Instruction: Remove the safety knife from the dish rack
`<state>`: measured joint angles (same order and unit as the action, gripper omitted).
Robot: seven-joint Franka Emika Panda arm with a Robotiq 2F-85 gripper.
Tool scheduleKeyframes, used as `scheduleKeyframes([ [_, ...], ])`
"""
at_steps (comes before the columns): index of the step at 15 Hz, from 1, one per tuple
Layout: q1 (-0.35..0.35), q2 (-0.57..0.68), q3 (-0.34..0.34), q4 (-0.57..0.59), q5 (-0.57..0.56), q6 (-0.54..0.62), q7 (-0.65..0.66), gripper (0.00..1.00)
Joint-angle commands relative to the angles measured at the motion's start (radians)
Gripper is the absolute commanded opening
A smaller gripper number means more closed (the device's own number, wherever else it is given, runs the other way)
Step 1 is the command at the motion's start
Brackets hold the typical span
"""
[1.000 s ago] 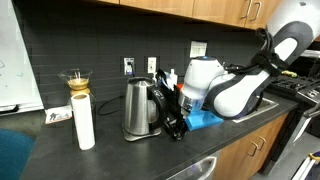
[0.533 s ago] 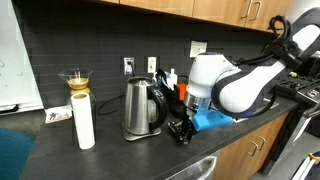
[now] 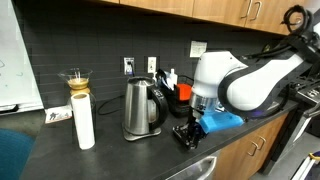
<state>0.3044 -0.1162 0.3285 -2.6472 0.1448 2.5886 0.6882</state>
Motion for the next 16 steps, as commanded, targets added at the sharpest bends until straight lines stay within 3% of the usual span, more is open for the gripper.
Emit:
scheduleKeyframes([
  [1,0.007,-0.051,0.007,-0.022,0.036,-0.033,-0.024,0.56],
  [3,0.003,-0.057,0.008,-0.022,0.029,-0.036,-0.024,0.66],
  [8,0.002,-0.085,0.011,-0.021,0.023,-0.056,-0.023,0.99],
  [16,0.013,-0.186,0.004,-0.028,0.063,-0.132,-0.08,1.0],
])
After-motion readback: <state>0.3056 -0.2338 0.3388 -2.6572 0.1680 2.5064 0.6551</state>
